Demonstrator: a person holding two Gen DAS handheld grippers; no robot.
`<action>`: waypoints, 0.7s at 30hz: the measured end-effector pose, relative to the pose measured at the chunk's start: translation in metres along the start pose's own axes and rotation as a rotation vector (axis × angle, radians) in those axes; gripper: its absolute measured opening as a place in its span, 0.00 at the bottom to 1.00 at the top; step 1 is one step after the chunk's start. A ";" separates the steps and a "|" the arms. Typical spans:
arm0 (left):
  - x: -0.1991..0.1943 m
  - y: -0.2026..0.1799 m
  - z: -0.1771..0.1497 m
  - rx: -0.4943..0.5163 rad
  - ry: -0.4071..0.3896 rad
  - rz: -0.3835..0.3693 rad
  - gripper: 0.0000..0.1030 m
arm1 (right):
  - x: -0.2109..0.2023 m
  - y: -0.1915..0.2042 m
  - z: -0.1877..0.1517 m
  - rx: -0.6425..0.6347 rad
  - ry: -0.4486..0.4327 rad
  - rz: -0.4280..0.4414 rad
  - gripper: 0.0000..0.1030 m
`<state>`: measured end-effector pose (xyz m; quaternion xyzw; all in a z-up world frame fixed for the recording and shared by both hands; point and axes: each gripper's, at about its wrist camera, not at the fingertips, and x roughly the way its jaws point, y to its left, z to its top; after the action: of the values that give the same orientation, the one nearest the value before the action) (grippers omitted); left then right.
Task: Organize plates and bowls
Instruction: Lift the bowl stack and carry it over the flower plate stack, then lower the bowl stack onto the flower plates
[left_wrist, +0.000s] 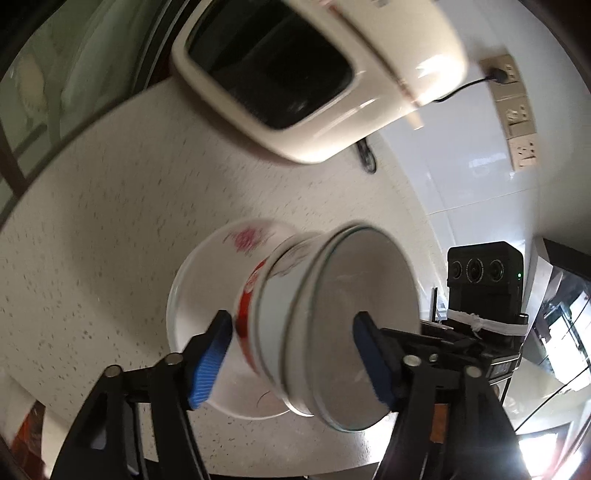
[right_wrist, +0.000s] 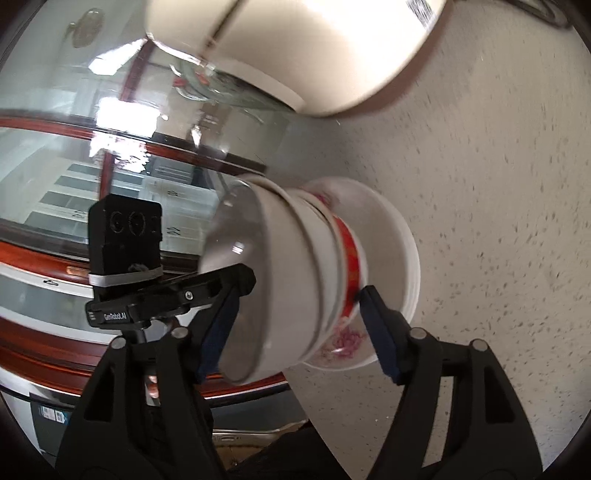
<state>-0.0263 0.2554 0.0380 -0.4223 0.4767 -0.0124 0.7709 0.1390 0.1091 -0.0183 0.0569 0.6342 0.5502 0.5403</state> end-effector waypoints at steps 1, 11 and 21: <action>-0.004 -0.003 -0.001 0.009 -0.020 0.014 0.68 | -0.006 0.002 0.000 -0.007 -0.019 -0.009 0.70; -0.037 -0.022 -0.037 0.122 -0.197 0.101 0.33 | -0.037 0.039 -0.031 -0.245 -0.155 -0.201 0.30; -0.032 -0.040 -0.039 0.202 -0.258 0.241 0.25 | -0.036 0.030 -0.036 -0.221 -0.170 -0.155 0.24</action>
<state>-0.0578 0.2181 0.0802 -0.2808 0.4173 0.0862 0.8600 0.1110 0.0739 0.0203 -0.0056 0.5244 0.5664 0.6358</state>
